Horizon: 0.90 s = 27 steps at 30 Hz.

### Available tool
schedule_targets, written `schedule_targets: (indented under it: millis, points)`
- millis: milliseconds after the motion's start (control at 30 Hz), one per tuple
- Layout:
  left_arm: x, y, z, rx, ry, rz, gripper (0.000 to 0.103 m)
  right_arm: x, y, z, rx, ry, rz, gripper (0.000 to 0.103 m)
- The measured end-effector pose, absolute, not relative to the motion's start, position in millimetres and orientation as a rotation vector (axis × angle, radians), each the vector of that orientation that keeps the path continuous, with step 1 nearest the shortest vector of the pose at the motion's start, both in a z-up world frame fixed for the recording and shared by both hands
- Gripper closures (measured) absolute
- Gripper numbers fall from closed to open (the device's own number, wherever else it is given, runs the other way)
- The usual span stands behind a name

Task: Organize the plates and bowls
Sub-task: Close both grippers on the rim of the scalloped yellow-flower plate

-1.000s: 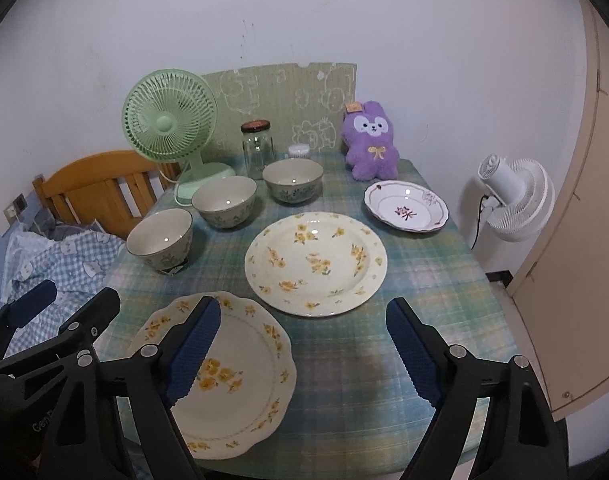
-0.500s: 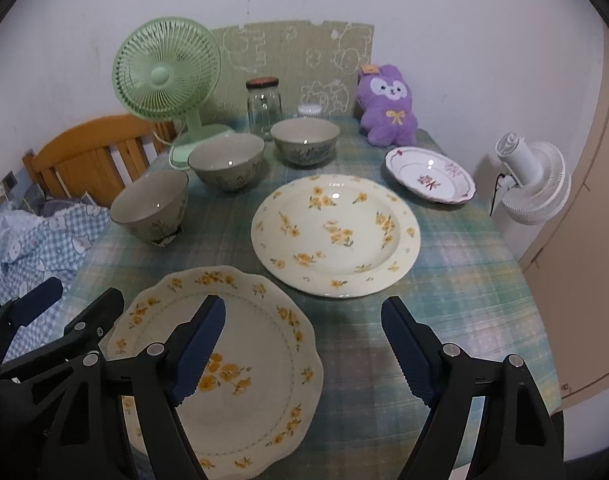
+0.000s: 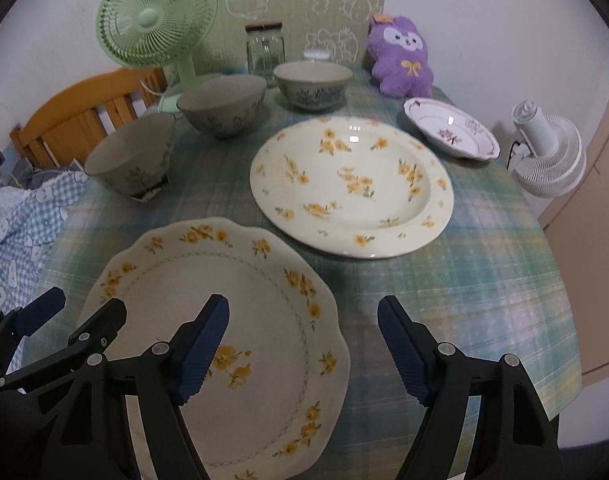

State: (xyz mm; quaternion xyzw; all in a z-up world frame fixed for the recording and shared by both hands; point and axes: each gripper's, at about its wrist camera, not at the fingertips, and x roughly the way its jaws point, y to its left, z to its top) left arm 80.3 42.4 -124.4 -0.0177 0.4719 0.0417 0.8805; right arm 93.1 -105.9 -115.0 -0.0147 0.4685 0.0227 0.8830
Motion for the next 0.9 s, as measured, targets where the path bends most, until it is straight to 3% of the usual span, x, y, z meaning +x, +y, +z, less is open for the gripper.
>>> schedule_targets:
  millis: [333,533,700,900]
  points:
    - [93.2,48.1,-146.6,-0.051,1.063,0.057,0.038,103.4,-103.0,-142.8,-0.022,1.076,0.002,0.029]
    - [99.8,50.2,-152.6,-0.024,1.082,0.027,0.048,108.2,-104.4,-154.3,-0.006,1.131,-0.038,0.036]
    - [104.4,53.6,-156.7,-0.007,1.106,-0.011,0.050,111.2,-107.0,-159.8,0.022,1.158,-0.061,0.047]
    - [105.7,54.9,-158.3,-0.003,1.120,-0.033,0.052,110.0,-106.6,-160.5,0.036,1.151,-0.094,0.047]
